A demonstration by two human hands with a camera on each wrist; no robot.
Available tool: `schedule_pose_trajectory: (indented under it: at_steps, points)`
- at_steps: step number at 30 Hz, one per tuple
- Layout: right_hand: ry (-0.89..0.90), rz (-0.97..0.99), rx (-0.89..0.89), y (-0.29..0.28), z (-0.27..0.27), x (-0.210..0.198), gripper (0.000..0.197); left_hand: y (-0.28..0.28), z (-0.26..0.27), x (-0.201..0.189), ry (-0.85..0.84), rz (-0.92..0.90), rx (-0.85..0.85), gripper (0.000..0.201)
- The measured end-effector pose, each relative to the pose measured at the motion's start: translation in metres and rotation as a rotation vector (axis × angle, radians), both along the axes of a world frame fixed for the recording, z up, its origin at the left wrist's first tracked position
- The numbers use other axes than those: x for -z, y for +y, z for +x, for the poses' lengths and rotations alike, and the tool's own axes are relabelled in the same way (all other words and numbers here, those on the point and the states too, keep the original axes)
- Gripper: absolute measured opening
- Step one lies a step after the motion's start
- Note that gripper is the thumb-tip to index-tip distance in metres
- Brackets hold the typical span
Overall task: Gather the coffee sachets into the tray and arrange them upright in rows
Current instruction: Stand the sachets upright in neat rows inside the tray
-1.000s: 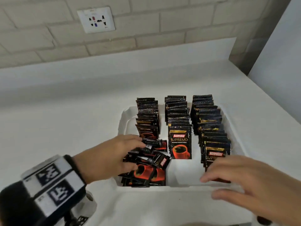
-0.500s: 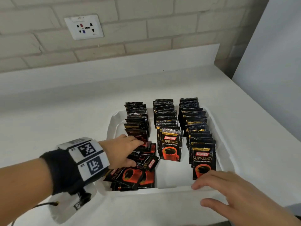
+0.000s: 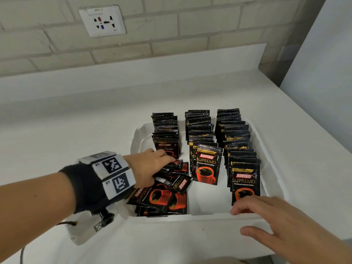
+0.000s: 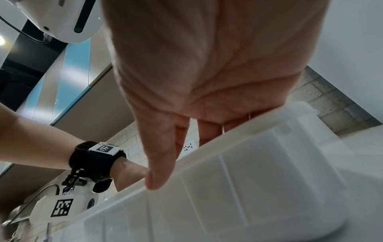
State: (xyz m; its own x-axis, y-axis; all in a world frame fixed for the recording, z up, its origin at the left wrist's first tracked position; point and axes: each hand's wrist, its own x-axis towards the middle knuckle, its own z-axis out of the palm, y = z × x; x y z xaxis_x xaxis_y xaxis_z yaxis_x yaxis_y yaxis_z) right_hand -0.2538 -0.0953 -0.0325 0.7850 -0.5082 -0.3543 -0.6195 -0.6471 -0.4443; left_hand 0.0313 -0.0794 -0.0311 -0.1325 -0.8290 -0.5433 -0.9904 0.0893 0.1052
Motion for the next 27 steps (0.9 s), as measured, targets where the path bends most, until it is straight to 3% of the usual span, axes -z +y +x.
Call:
schedule_pose_trajectory:
  at_steps: [7, 12, 16, 18, 20, 23, 27]
  points:
    - [-0.006, 0.02, -0.007, 0.0, 0.003, -0.002, 0.053, 0.002, 0.002, 0.003, 0.022, -0.105, 0.031, 0.055]
    - [0.049, 0.027, 0.023, -0.003, 0.0, 0.005, 0.038, 0.003, 0.005, -0.009, 0.074, -0.084, 0.033, 0.052]
    - [0.068, -0.01, -0.02, -0.005, -0.006, 0.013, 0.096, 0.01, 0.006, -0.021, 0.109, -0.089, 0.03, 0.049]
    - [0.062, -0.023, -0.028, -0.006, -0.007, 0.013, 0.109, 0.014, 0.005, -0.034, 0.142, -0.088, 0.003, 0.049]
    - [0.069, -0.026, -0.055, -0.006, -0.007, 0.01, 0.107, 0.019, 0.009, -0.051, 0.205, -0.091, -0.044, 0.045]
    - [0.003, 0.029, -0.041, -0.007, -0.007, 0.005, 0.088, 0.031, 0.02, -0.076, 0.438, -0.101, -0.137, 0.033]
    - [-0.205, 0.144, 0.066, -0.008, -0.011, -0.004, 0.061, 0.049, 0.026, -0.104, 1.051, -0.23, -0.462, 0.039]
